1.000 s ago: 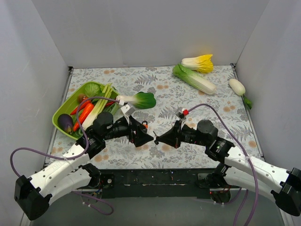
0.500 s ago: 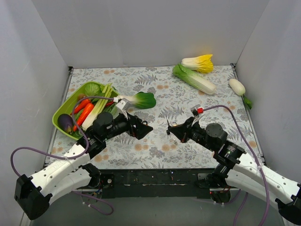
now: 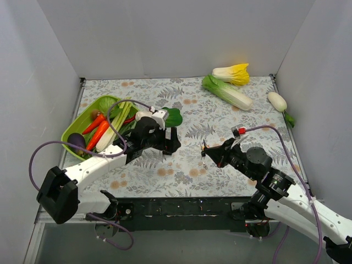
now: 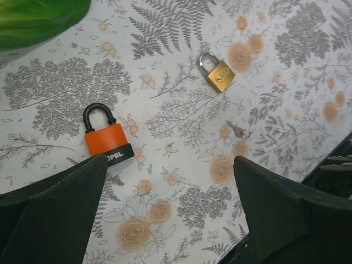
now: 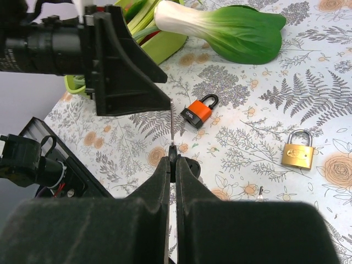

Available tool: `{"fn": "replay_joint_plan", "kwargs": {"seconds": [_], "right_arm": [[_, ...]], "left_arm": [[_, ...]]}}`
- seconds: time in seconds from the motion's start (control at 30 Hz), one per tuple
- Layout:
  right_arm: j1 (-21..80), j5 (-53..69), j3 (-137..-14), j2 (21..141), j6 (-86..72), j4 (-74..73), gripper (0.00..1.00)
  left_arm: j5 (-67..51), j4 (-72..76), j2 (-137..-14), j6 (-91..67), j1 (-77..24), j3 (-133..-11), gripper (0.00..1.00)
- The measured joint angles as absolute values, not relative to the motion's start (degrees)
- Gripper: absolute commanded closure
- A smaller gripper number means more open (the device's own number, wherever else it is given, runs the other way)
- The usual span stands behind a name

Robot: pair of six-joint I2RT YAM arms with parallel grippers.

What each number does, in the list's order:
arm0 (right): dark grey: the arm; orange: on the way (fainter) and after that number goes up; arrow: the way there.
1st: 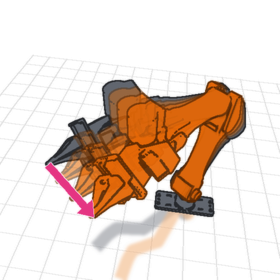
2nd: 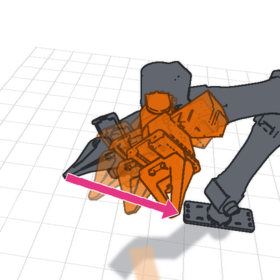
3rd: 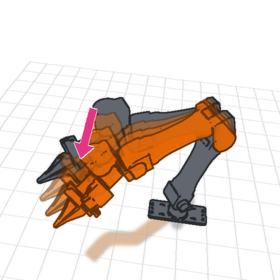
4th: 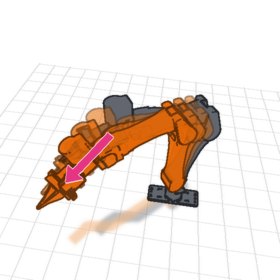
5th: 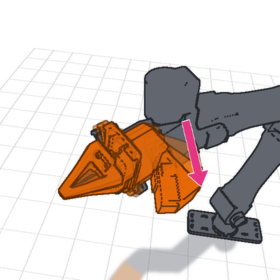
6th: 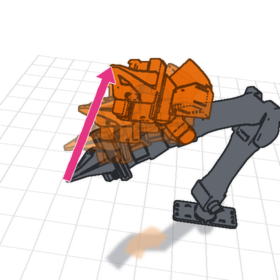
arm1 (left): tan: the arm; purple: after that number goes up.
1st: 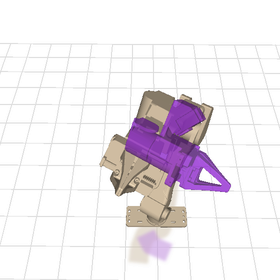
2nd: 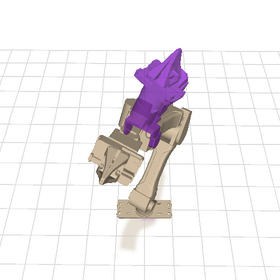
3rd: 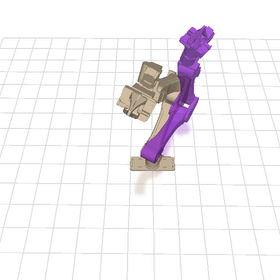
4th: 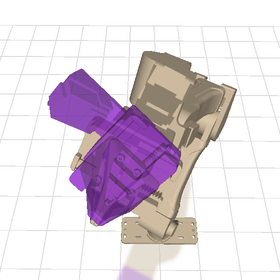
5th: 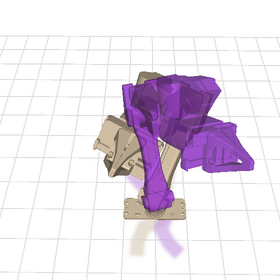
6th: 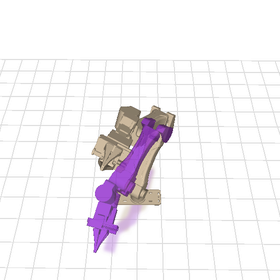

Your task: Unlock with the key

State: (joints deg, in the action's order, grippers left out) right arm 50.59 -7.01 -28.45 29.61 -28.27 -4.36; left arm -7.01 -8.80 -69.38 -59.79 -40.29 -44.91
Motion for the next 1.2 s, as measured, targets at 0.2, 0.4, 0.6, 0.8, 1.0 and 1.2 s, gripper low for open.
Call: {"fn": "replay_joint_plan", "kwargs": {"seconds": [0.2,0.4,0.6,0.8,1.0,1.2], "right_arm": [[50.57,-7.53,-28.45,27.70,-28.58,-6.31,0.99],[50.48,-7.49,-28.25,27.35,-28.93,-7.29,0.99],[50.37,-7.33,-27.62,26.61,-29.87,-7.53,0.99],[50.37,-7.11,-26.30,26.35,-30.11,-7.70,0.99],[50.37,-7.14,-25.74,26.22,-30.50,-7.51,0.99],[50.35,-6.94,-24.40,26.63,-31.33,-7.57,0.99]], "left_arm": [[-2.33,-13.69,-79.42,-56.42,-40.23,-51.27,0.02],[0.75,-17.65,-89.03,-53.19,-40.21,-56.45,0.03],[3.33,-21.56,-94.67,-52.66,-40.21,-58.59,0.13],[4.23,-23.88,-98.21,-52.62,-40.21,-60.51,0.20],[4.99,-25.41,-98.80,-52.64,-40.21,-60.51,0.23],[6.70,-26.57,-99.74,-52.27,-40.62,-61.04,0.27]]}}
